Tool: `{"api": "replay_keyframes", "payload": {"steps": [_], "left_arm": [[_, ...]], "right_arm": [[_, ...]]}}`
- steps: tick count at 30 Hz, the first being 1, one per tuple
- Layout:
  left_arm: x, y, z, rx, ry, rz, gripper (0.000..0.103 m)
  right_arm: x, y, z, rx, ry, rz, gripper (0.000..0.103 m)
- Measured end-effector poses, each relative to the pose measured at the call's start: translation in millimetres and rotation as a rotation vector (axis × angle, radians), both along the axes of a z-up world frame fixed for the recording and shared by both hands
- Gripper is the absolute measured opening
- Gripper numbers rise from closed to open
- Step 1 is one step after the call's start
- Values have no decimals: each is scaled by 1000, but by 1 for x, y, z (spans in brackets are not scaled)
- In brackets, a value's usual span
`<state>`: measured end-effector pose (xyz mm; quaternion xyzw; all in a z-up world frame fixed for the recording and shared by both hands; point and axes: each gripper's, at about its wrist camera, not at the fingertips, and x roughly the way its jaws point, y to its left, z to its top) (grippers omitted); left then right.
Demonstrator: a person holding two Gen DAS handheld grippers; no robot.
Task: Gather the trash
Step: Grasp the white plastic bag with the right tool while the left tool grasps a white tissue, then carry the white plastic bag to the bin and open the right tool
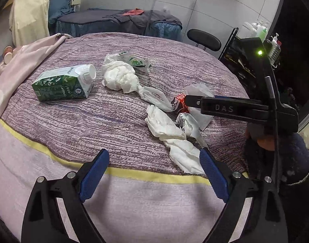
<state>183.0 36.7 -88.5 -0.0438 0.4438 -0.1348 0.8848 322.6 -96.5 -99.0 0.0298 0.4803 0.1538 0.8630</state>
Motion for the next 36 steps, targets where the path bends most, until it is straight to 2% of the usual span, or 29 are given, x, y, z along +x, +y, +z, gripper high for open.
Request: {"api": "replay_keyframes", "payload": {"steps": [2,3,5,7,14,22,27,36], "left_arm": [[8,-7,-4,18,9,-9,81],[11,-9,-6,22,16,-11,78],[19,-12,-11,11,42,-14,75],[25,-14,-14,7,54,-9,73],[48,-18,-15,-37,108,-8,55],[59,-31,-31,-95,194,-36,19],[46,-18,-22,-151,163,5,12],[-2,-5,23,-149,0,38,11]], "right_arm": [[7,4,-10,5,48,25,40],[8,5,-12,9,62,35,34],[7,4,-11,27,50,36,16],[3,-1,-6,46,25,23,9],[-22,-20,16,115,-59,-23,6],[-57,-52,37,176,-128,-79,6],[-81,-72,43,226,-154,-105,6],[-125,-107,60,284,-232,-153,6]]}}
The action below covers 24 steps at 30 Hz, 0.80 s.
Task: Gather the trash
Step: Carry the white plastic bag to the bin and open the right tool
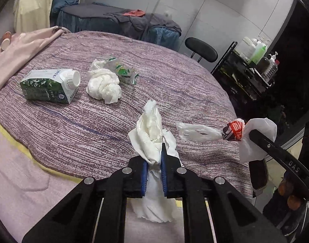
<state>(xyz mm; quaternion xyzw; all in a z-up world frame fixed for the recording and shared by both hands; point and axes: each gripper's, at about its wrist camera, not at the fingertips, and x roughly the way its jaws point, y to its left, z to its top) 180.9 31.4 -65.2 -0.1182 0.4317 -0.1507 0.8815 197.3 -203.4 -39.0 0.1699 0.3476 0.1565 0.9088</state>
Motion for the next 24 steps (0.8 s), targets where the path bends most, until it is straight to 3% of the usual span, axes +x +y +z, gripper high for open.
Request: {"api": "replay_keyframes", "payload": {"steps": [8,24], "left_arm": [[-23,-26,23,-38,-58,-47,11],[-38,-117,38,-39,-103,-247,11]], "right_arm": [[-36,-35,13,13,-55,-66,6],[-90,-127,17,50,-86,-290,6]]}}
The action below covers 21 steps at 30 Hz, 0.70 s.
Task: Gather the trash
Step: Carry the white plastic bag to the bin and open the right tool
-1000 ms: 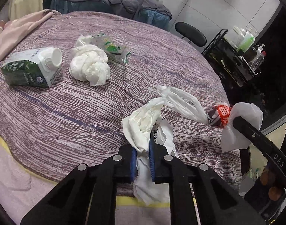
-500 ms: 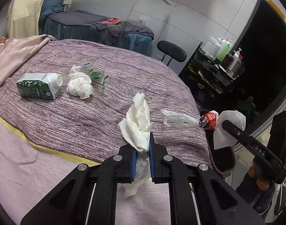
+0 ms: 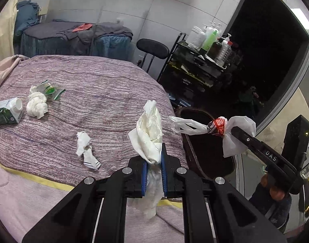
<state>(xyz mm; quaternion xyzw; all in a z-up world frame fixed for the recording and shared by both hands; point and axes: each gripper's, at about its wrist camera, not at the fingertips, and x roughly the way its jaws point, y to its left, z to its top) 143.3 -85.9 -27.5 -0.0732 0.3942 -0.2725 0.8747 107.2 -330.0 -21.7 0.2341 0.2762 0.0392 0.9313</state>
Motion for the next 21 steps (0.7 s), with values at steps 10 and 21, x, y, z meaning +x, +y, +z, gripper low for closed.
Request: {"api": "replay_keyframes", "payload": {"steps": [10,21], "left_arm": [[-3,-52,0,6,5,-115,11],[-10,-77,-3,8,15,-174,11]], "right_arm": [[-22,-58,-15,6,30,-163,6],[-17,-103,-42,-44,111,-337,6]]}}
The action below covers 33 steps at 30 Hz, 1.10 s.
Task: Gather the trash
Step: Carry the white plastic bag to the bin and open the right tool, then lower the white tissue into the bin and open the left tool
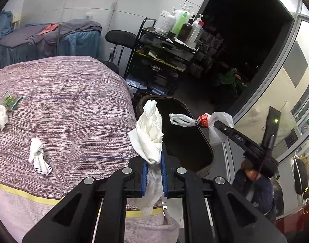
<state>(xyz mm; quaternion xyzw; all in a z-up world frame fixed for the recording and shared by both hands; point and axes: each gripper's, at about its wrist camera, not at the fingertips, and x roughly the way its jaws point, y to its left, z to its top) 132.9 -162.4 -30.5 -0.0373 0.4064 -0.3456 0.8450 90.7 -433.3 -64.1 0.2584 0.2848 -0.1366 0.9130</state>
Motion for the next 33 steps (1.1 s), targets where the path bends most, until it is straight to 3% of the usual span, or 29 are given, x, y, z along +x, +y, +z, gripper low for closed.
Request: {"api": "replay_keyframes", "payload": {"steps": [12,14,16,17,26,33], "left_arm": [[0,-9,-7,16,19,-22,11],[2,-11,-8,20,22,-24,11],[3,-14,-11,25,27,-29,11],[3,-16,-12,27,30,-32,11],[12,-40,-19,52,49,-81,11],[19,-71,-22,72,60,-134,11]], "right_arm": [[20,-18,-61,62,143,-61,7],[24,-18,-68,63,167,-72,15],[23,-17,-75,80,178,-66,51],[22,-17,-77,88,173,-63,62],[9,-8,-70,85,140,-50,67],[-23,-14,-50,43,76,-122,68]]}}
